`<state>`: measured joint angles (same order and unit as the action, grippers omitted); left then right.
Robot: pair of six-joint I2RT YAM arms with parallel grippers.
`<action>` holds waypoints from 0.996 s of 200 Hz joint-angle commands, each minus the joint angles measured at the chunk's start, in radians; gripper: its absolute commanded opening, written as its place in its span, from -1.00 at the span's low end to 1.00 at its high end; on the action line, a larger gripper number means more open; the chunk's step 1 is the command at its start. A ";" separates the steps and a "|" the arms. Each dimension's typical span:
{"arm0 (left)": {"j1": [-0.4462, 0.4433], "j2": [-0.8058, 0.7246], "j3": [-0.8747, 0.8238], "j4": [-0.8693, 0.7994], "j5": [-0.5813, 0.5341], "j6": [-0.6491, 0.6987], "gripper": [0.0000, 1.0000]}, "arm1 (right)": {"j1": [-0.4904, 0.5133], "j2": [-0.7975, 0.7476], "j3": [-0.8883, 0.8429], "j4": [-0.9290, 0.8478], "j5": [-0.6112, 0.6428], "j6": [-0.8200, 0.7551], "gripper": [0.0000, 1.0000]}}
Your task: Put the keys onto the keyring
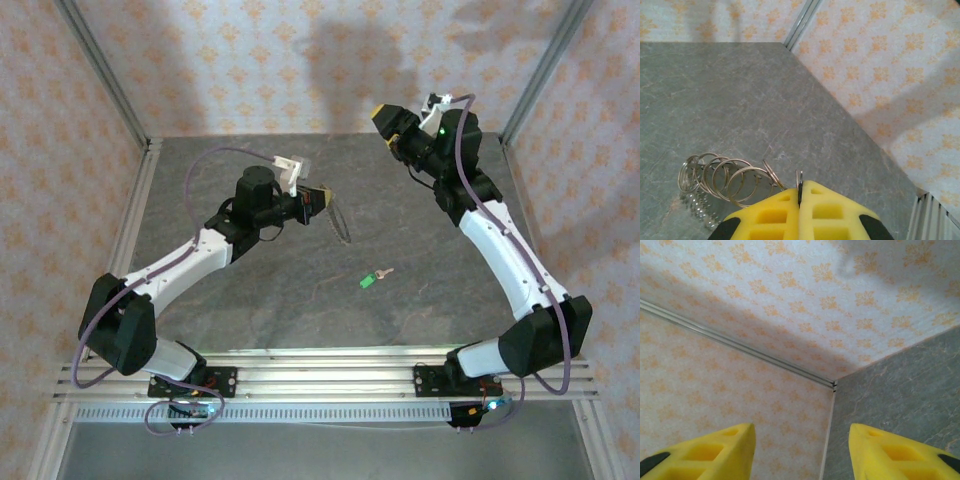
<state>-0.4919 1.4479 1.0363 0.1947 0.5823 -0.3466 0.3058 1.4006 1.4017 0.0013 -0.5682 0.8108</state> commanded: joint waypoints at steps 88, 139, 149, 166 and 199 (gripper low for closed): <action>-0.018 -0.100 -0.111 0.289 -0.134 0.088 -1.00 | -0.005 -0.039 -0.215 0.105 0.035 -0.044 0.01; -0.020 -0.160 -0.131 0.362 -0.188 0.048 -1.00 | -0.010 -0.089 -0.380 0.242 0.034 -0.036 0.07; -0.020 -0.176 -0.132 0.365 -0.193 0.037 -1.00 | -0.010 -0.095 -0.404 0.276 0.013 -0.043 0.07; -0.019 -0.203 -0.141 0.382 -0.203 0.012 -1.00 | -0.011 -0.098 -0.445 0.358 -0.023 -0.037 0.07; -0.020 -0.233 -0.149 0.404 -0.197 -0.030 -1.00 | -0.010 -0.059 -0.497 0.626 -0.136 0.045 0.02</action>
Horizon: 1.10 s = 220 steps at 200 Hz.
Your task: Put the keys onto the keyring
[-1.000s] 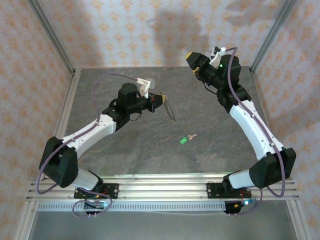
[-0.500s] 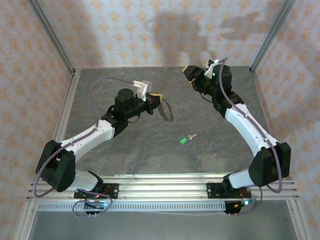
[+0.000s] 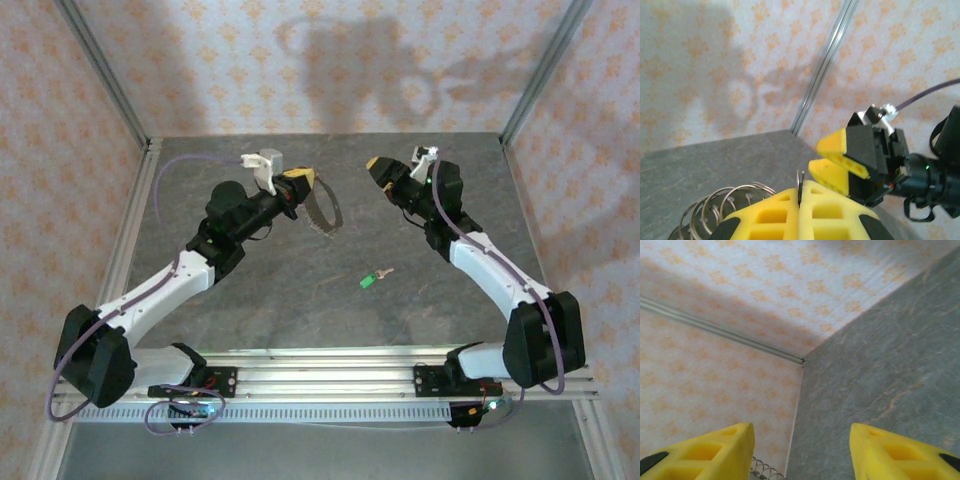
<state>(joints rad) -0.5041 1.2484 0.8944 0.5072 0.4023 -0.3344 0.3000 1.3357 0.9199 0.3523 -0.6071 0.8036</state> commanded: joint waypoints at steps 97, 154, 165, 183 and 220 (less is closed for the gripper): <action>-0.007 0.041 0.063 0.215 0.095 -0.150 -1.00 | 0.038 0.112 0.016 0.635 -0.181 0.241 -0.20; -0.006 0.115 0.104 0.316 0.125 -0.230 -1.00 | 0.086 0.137 0.043 0.698 -0.168 0.255 -0.26; -0.006 0.126 0.110 0.328 0.130 -0.240 -1.00 | 0.089 0.138 0.045 0.698 -0.169 0.255 -0.25; -0.007 0.137 0.118 0.342 0.132 -0.251 -1.00 | 0.094 0.137 0.045 0.704 -0.169 0.256 -0.26; -0.006 0.156 0.130 0.361 0.132 -0.272 -1.00 | 0.106 0.137 0.034 0.732 -0.172 0.262 -0.26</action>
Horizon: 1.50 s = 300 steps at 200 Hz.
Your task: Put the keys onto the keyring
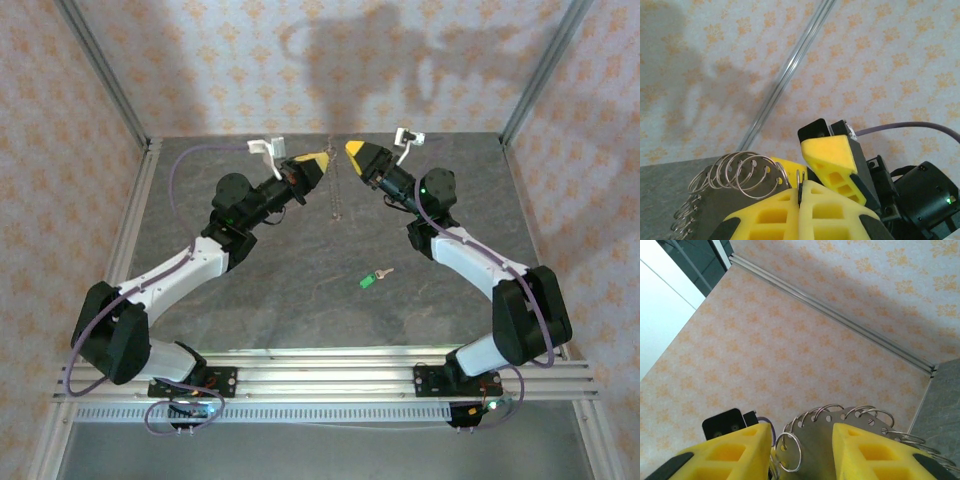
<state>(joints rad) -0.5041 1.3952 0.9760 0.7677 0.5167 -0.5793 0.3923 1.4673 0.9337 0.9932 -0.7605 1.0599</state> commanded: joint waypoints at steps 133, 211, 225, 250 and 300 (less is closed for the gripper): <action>-0.006 0.033 0.076 0.107 0.032 -0.057 -1.00 | 0.044 -0.019 0.025 0.117 -0.023 0.000 -0.35; -0.007 0.030 0.081 0.093 0.042 -0.059 -1.00 | 0.062 -0.024 0.043 0.108 -0.029 -0.012 -0.39; -0.007 0.028 0.081 0.089 0.044 -0.059 -1.00 | 0.063 -0.030 0.047 0.099 -0.026 -0.018 -0.40; -0.006 0.024 0.078 0.085 0.048 -0.059 -1.00 | 0.063 -0.039 0.054 0.082 -0.020 -0.031 -0.44; -0.007 0.019 0.075 0.082 0.045 -0.060 -1.00 | 0.066 -0.039 0.054 0.077 -0.027 -0.031 -0.55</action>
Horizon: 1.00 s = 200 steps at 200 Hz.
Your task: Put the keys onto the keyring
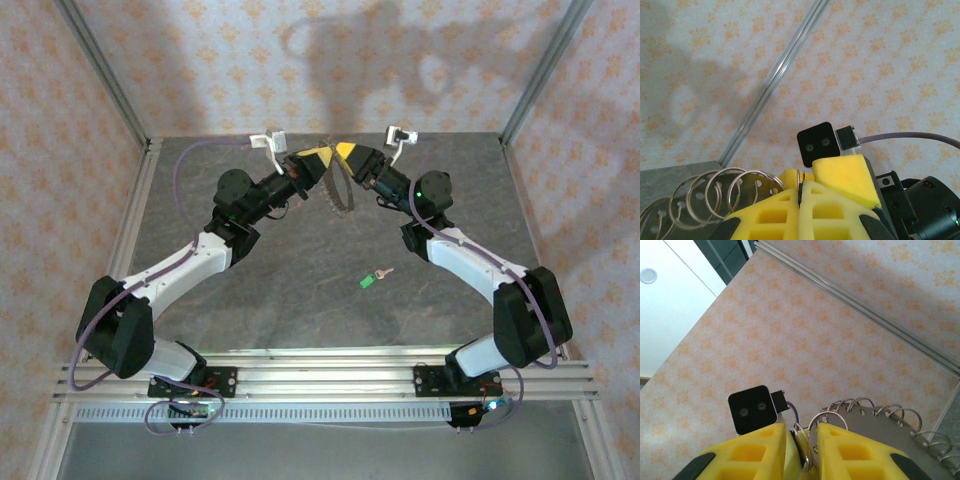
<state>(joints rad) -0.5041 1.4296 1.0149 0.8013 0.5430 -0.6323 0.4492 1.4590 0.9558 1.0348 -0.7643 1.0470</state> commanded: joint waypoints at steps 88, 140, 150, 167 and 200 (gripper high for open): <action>-0.007 -0.010 0.051 0.035 0.020 -0.010 -1.00 | 0.022 -0.031 0.025 0.021 -0.054 -0.034 -0.83; -0.006 -0.032 0.079 -0.092 0.012 0.023 -1.00 | 0.022 -0.060 0.033 -0.108 -0.055 -0.133 -1.00; -0.006 -0.048 0.091 -0.152 0.005 0.050 -1.00 | 0.022 -0.073 0.047 -0.169 -0.065 -0.177 -1.00; 0.000 -0.078 0.107 -0.252 -0.005 0.084 -0.86 | 0.018 -0.092 0.073 -0.279 -0.080 -0.253 -1.00; 0.041 -0.123 0.116 -0.349 0.018 0.092 -0.05 | -0.022 -0.103 0.112 -0.387 -0.137 -0.312 -1.00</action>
<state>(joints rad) -0.4950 1.3663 1.0843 0.5377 0.5449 -0.5728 0.4549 1.3945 1.0153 0.7387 -0.8234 0.8253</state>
